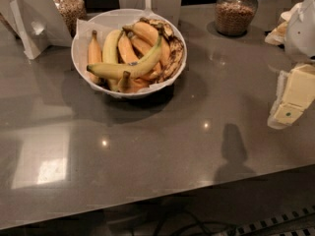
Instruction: Pick banana from white bowl
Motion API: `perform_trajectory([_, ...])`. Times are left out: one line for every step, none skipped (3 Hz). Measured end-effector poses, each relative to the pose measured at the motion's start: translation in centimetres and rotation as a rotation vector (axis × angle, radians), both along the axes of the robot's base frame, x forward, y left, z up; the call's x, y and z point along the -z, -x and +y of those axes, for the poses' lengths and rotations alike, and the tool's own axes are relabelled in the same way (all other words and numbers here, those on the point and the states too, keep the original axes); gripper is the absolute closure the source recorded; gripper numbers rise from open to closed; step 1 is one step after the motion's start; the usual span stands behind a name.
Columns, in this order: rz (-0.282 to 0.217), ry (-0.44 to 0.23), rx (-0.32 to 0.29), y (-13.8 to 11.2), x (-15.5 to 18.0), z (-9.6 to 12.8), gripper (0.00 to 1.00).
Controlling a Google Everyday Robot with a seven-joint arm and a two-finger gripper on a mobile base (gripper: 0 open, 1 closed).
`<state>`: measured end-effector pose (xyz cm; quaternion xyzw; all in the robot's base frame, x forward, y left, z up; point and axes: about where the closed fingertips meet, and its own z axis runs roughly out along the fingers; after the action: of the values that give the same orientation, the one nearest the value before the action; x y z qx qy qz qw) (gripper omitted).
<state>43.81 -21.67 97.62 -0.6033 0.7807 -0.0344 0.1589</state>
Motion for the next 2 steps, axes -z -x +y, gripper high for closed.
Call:
perform_trajectory([0.000, 0.000, 0.000, 0.0, 0.0, 0.0, 0.00])
perform_trajectory([-0.083, 0.003, -0.088, -1.1, -0.9, 1.8, 0.00])
